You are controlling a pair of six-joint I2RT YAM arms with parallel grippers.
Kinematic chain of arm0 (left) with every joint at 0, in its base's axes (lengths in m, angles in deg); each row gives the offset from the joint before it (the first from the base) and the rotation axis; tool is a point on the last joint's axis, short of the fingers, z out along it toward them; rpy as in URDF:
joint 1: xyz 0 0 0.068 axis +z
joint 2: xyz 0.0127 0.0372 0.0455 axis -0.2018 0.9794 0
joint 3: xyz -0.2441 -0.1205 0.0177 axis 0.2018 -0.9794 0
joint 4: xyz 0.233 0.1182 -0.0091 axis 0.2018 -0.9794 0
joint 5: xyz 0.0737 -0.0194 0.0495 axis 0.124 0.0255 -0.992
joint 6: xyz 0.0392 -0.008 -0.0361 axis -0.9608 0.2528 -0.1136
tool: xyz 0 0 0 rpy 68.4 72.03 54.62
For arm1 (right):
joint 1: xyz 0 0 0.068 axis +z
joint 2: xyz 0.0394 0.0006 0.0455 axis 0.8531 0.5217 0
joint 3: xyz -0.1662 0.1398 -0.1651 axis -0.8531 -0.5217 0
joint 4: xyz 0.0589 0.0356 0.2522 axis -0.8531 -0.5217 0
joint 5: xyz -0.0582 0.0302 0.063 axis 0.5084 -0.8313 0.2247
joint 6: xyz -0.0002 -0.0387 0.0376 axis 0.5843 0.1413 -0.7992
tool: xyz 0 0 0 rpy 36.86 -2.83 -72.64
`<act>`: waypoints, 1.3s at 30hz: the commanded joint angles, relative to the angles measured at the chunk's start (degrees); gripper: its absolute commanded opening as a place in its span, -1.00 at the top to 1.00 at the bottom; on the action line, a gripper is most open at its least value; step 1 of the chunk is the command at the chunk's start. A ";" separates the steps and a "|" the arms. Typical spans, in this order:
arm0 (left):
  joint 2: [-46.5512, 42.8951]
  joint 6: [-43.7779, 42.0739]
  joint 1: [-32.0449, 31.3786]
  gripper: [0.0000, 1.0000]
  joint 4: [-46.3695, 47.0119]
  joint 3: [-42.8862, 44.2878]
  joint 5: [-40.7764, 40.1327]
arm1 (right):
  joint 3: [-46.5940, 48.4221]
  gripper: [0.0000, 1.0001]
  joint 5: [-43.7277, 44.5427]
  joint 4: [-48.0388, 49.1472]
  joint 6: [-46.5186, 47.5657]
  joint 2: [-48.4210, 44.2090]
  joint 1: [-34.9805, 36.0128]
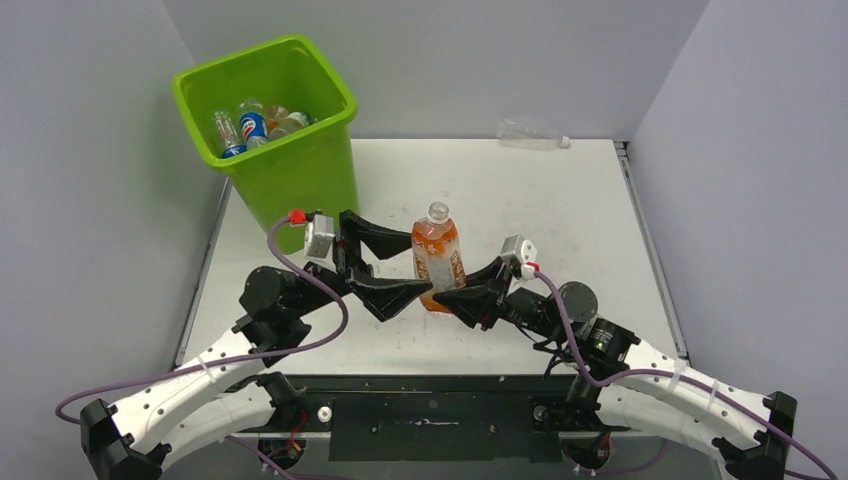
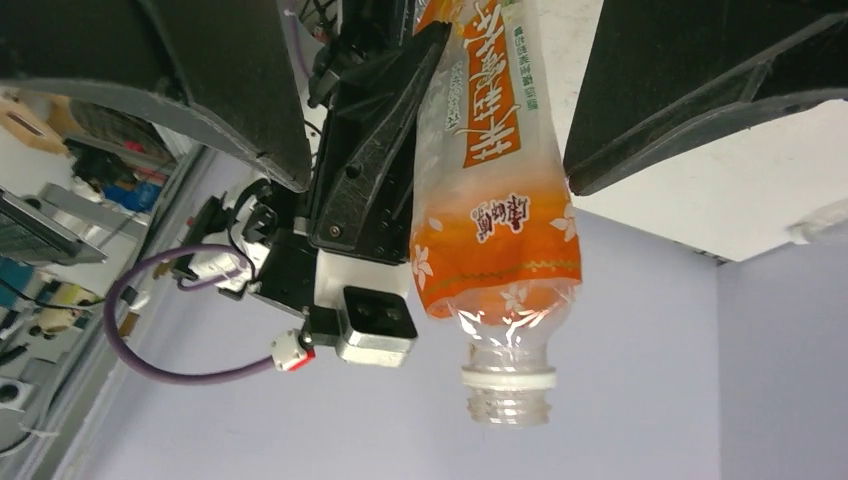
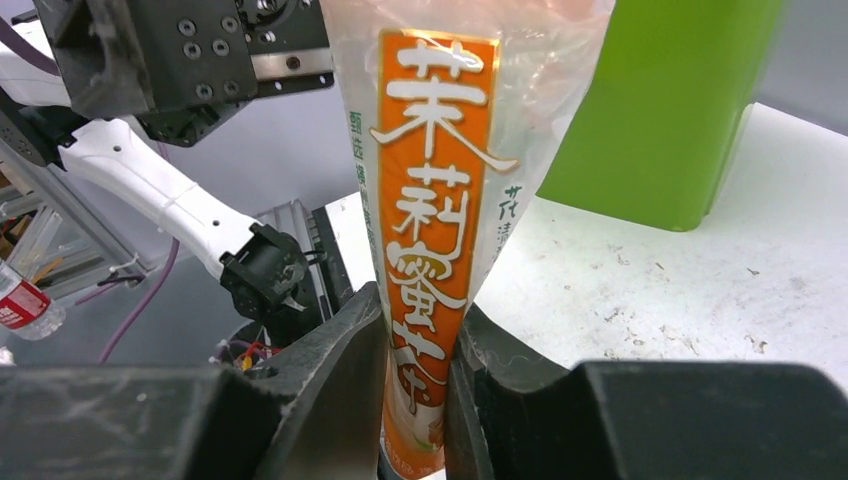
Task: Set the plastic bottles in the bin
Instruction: Place the plastic bottle in the trash bin.
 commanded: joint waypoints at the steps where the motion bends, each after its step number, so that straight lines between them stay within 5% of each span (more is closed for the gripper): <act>1: -4.31 -3.21 -0.07 -0.92 -1.67 4.51 -10.68 | 1.96 0.55 0.78 1.00 2.50 -0.70 -0.01; 8: 1.63 -15.78 -0.11 -1.00 -28.79 26.22 -17.97 | 4.47 0.58 3.49 -4.40 6.05 1.03 0.08; 14: 11.64 -19.76 -0.20 -0.74 -49.66 41.67 -21.70 | 5.75 0.59 4.83 -6.60 7.26 1.74 0.29; 21: 18.04 -19.21 -0.75 -0.60 -58.26 48.20 -19.03 | 6.30 0.60 5.55 -7.18 7.91 2.11 0.40; 27: 20.19 -18.51 -1.11 -0.49 -56.90 48.51 -15.13 | 5.96 0.61 5.33 -6.59 7.53 2.57 0.51; 34: 20.71 -18.76 -1.25 0.39 -56.78 48.03 -13.57 | 5.40 0.61 5.85 -6.80 7.28 1.72 0.51; 36: 20.45 -19.02 -1.27 0.90 -55.99 47.31 -12.94 | 5.54 0.45 6.44 -6.92 6.81 1.59 0.51; 39: 19.20 -19.86 -1.34 1.00 -54.09 46.52 -15.07 | 6.44 -0.59 7.09 -7.84 5.69 1.77 0.48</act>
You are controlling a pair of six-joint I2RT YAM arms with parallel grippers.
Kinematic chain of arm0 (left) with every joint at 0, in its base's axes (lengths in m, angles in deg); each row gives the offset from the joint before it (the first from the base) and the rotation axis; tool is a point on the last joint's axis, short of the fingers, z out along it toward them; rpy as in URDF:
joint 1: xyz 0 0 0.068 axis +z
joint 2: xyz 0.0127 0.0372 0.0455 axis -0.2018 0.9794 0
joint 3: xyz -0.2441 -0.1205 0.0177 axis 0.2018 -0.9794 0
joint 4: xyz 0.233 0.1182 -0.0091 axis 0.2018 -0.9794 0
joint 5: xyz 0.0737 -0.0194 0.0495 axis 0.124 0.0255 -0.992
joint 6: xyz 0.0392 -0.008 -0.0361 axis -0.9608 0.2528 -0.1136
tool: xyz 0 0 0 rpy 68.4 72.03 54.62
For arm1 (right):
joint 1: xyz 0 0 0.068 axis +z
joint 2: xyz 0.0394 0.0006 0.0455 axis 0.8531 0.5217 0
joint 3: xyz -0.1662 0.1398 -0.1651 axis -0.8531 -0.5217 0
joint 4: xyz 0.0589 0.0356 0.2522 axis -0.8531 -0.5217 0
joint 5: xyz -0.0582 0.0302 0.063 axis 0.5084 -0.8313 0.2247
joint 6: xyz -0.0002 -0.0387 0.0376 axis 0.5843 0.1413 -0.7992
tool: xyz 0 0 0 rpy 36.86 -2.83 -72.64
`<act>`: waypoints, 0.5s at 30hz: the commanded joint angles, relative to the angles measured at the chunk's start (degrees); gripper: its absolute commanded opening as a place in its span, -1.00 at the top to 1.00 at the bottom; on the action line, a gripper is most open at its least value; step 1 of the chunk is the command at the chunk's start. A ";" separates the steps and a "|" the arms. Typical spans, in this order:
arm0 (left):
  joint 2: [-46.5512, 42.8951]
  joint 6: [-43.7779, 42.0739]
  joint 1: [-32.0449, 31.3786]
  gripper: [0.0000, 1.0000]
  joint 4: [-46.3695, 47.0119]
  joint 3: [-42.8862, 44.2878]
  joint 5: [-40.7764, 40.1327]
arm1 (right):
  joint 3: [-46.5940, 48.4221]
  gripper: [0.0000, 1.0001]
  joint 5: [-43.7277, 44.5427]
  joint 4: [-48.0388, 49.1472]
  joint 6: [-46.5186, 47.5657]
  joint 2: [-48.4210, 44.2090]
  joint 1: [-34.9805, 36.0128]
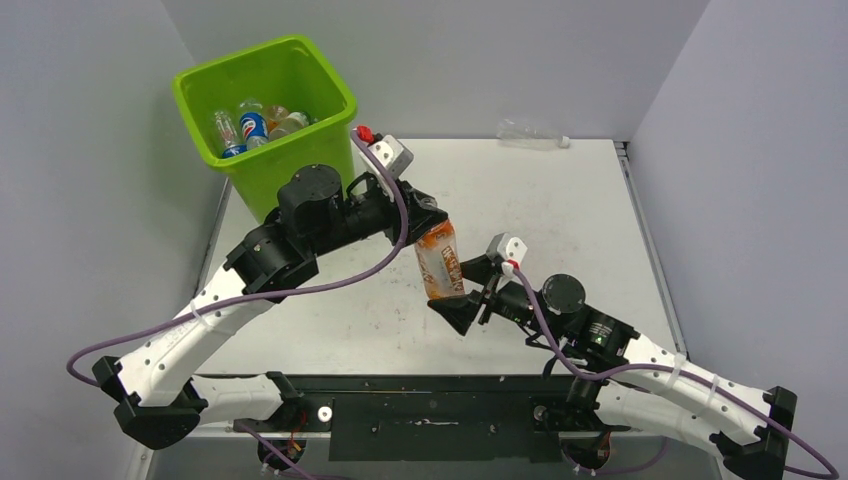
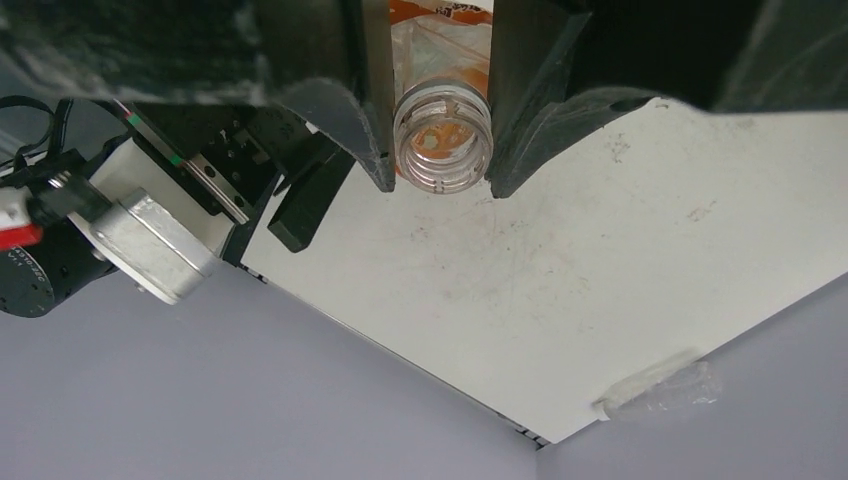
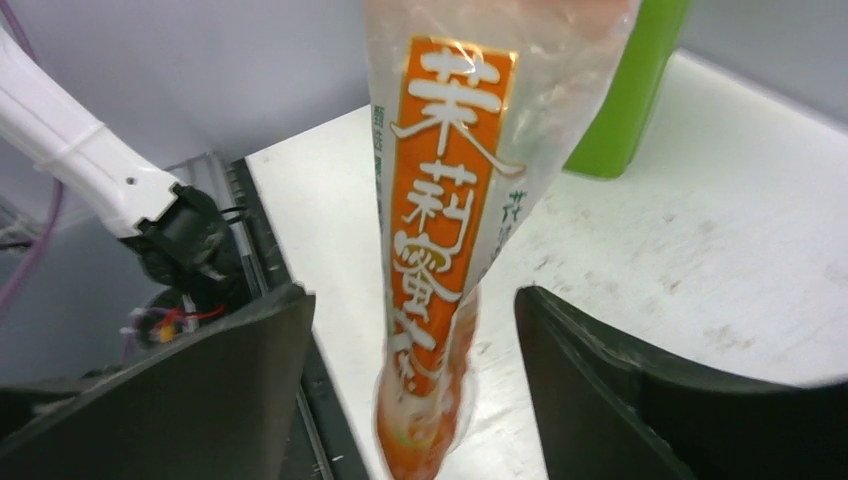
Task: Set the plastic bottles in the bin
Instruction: Place the plastic bottle in the trash bin.
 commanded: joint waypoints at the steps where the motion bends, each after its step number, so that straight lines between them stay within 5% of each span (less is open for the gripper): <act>1: -2.88 -1.57 -0.24 1.00 3.83 0.92 -2.99 | 3.25 -0.89 2.20 1.00 -1.13 -0.74 0.23; 7: -7.64 -12.25 4.15 1.00 11.06 3.85 -23.83 | 6.80 -0.79 7.89 -2.99 -1.85 -3.80 0.32; 15: -7.92 -18.62 22.59 1.00 35.69 3.92 -32.73 | 3.42 -0.79 23.99 -6.12 -2.88 -12.44 0.19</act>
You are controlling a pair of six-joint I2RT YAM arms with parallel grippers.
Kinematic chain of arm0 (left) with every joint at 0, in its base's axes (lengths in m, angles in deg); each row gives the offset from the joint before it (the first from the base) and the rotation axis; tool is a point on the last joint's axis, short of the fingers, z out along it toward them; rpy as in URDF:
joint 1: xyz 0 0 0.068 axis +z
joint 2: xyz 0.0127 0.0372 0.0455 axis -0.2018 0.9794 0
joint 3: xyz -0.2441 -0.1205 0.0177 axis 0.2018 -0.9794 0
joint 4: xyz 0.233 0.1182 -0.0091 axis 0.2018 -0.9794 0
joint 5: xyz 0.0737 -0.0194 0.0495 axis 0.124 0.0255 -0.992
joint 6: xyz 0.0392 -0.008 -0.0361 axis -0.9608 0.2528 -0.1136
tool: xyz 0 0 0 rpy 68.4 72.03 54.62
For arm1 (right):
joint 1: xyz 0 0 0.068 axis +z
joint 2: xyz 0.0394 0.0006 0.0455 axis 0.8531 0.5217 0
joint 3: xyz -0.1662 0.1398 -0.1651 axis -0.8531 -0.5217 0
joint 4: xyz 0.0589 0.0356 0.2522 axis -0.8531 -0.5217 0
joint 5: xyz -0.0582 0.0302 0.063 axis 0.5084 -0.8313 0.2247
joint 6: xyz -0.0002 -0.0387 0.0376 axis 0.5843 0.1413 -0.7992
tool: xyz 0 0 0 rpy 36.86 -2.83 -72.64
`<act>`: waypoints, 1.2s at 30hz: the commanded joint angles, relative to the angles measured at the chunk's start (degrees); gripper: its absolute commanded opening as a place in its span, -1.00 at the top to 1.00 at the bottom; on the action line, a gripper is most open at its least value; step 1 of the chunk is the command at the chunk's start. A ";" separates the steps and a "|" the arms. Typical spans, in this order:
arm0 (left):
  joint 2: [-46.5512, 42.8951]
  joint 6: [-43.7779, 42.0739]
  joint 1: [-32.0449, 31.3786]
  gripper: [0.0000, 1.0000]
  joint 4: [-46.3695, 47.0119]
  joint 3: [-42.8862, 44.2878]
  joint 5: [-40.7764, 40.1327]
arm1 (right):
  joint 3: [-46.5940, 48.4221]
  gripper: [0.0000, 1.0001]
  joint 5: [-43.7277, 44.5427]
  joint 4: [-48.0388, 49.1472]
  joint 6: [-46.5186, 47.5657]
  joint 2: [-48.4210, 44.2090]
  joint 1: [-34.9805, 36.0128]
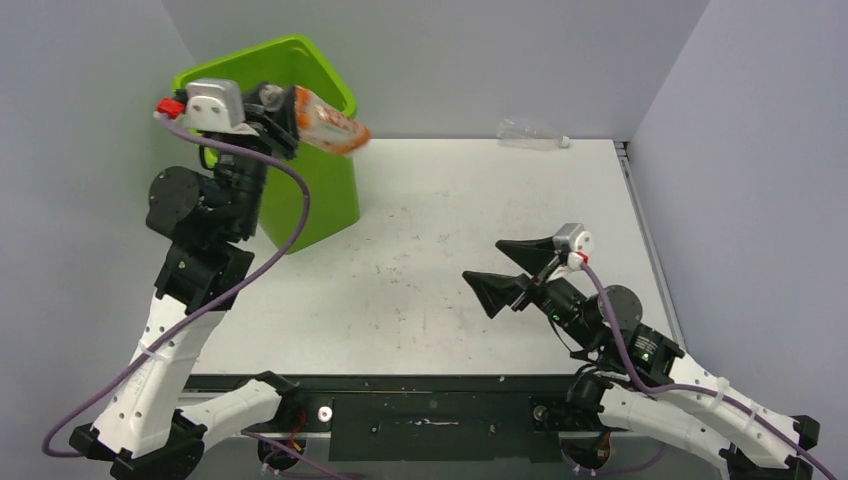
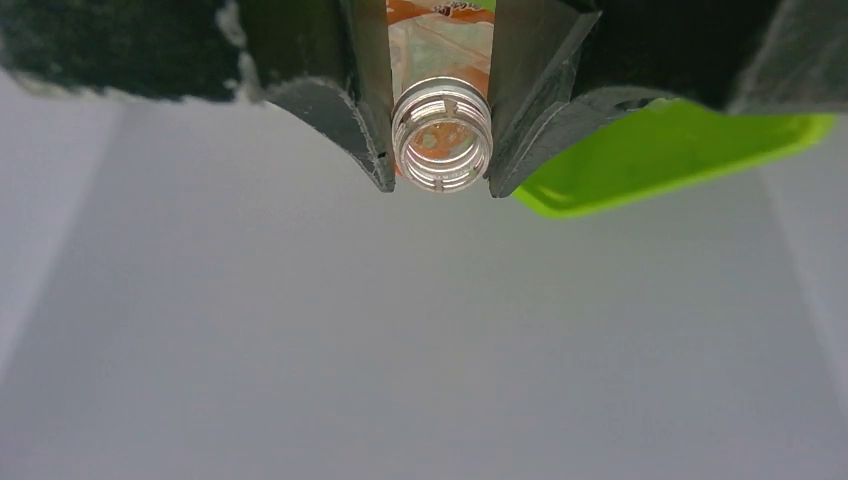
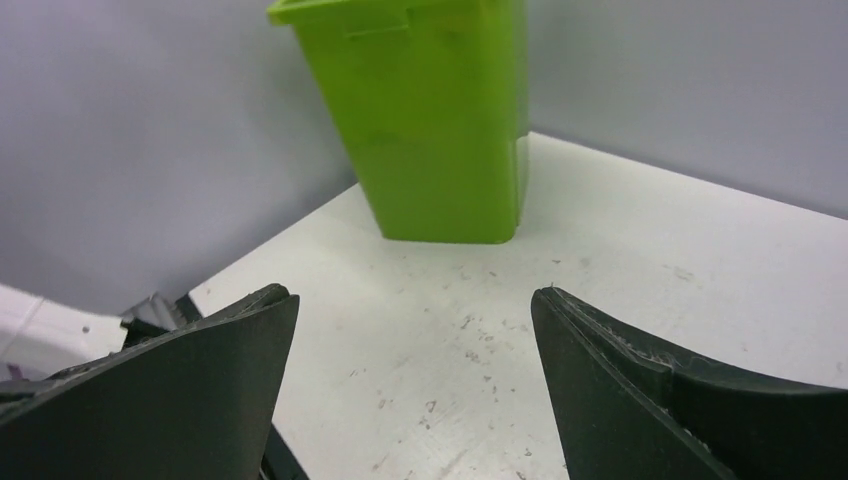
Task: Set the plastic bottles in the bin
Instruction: Place the plastic bottle in the trash bin.
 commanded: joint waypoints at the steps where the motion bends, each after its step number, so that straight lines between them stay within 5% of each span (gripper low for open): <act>1: 1.62 -7.14 6.95 1.00 20.09 3.03 -7.70 | -1.83 -0.79 11.83 -0.77 -1.49 -4.98 0.24; 9: 17.12 -11.83 16.02 1.00 27.16 9.19 -12.19 | -3.21 -0.79 18.75 -4.92 -2.87 -5.69 0.20; 10: 19.15 -14.65 16.09 0.86 28.98 9.71 -13.22 | -2.84 -0.79 20.29 -5.86 -3.16 -5.02 0.27; 13: 24.32 -23.06 15.93 -0.11 33.53 13.06 -15.48 | -0.87 -0.79 26.60 -10.20 -4.77 -2.95 0.26; 16: 23.63 -21.35 14.13 -1.00 35.86 14.13 -15.76 | 0.35 -0.79 31.14 -13.54 -5.84 -1.50 0.21; 22: 15.87 -26.56 -1.67 -0.92 39.32 10.51 -13.68 | 0.88 -0.79 36.63 -12.73 -7.95 -1.13 0.22; 29: 3.31 3.11 -9.04 -0.92 19.32 -2.56 10.95 | 5.44 -0.79 43.36 -6.68 -8.74 9.24 -1.74; 36: -5.52 12.97 -12.73 -0.92 14.61 -24.52 21.12 | 10.54 -0.79 21.61 3.16 -20.37 24.64 -26.13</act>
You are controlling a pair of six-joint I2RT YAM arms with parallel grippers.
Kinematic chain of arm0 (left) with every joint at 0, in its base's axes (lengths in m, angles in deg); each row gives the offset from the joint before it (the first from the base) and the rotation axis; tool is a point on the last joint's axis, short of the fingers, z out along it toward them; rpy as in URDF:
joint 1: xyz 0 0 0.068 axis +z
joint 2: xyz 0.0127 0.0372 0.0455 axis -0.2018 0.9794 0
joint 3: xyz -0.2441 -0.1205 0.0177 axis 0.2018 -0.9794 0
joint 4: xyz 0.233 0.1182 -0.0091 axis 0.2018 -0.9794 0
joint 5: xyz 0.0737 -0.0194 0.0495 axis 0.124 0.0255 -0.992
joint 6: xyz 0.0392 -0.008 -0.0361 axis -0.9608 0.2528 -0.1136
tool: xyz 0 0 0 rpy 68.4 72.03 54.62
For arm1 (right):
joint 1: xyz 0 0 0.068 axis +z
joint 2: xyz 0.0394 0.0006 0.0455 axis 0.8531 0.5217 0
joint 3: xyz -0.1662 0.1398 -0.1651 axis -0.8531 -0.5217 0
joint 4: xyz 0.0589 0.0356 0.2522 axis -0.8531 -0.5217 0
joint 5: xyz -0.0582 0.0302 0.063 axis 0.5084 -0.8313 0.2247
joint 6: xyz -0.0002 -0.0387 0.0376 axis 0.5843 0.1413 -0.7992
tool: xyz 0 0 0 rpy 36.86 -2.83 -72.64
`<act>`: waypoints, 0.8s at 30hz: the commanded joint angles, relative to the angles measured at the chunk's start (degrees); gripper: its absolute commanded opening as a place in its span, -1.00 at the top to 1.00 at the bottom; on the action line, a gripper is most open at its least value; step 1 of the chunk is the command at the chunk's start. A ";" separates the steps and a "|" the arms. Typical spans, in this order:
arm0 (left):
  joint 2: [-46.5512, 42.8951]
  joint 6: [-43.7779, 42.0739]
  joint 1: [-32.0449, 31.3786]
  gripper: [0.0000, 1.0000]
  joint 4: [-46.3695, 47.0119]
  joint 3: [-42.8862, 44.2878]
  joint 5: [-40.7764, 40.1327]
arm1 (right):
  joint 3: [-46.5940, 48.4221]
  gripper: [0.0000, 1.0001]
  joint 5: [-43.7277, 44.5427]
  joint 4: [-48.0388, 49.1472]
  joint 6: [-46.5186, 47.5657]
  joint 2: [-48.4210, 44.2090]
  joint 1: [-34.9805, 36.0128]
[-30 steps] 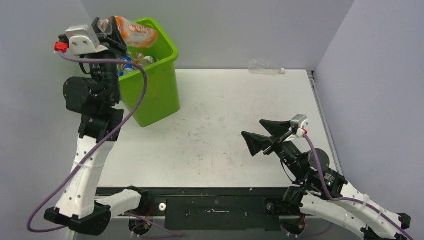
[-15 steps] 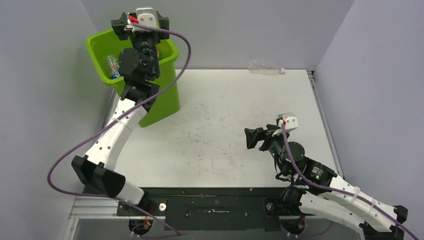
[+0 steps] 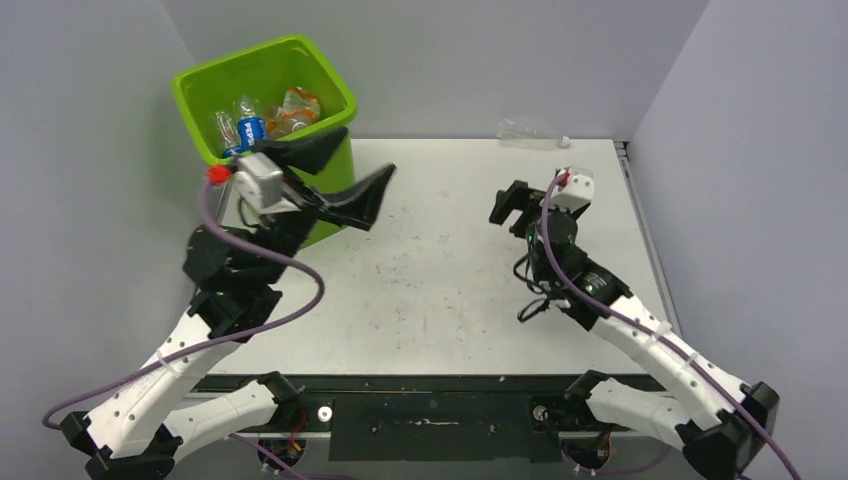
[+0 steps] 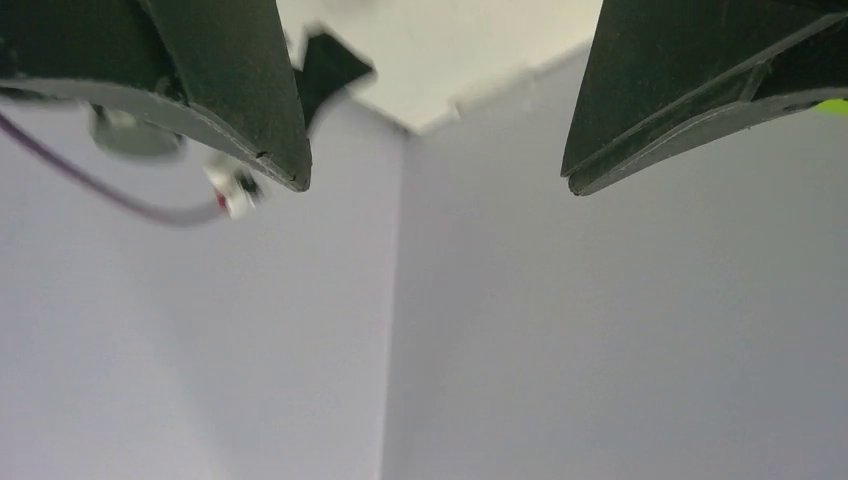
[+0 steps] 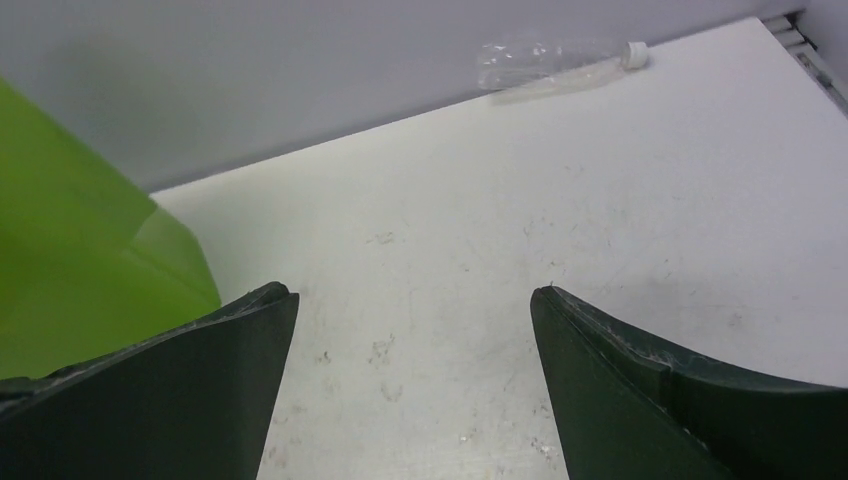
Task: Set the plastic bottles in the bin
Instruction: Place the plastic bottle in the trash bin, then pick up the plastic bottle from the corner of the board.
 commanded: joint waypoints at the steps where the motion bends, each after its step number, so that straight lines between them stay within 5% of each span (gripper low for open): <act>1: -1.20 9.26 -1.69 -0.93 -10.48 -12.75 7.75 | 1.10 -0.79 -12.82 11.61 -12.03 7.60 -15.30; 7: -7.73 6.65 -2.14 -0.93 -13.75 -22.24 9.89 | 0.13 -0.79 -19.54 30.44 -20.47 23.91 -30.64; 13: -9.88 4.31 -2.59 -0.93 -14.57 -30.11 9.23 | 12.47 -0.79 -29.25 36.76 -28.46 48.11 -40.32; 24: -5.68 2.77 -3.19 -0.92 -12.77 -36.33 5.23 | 35.44 -0.79 -28.83 43.87 -56.90 78.95 -43.46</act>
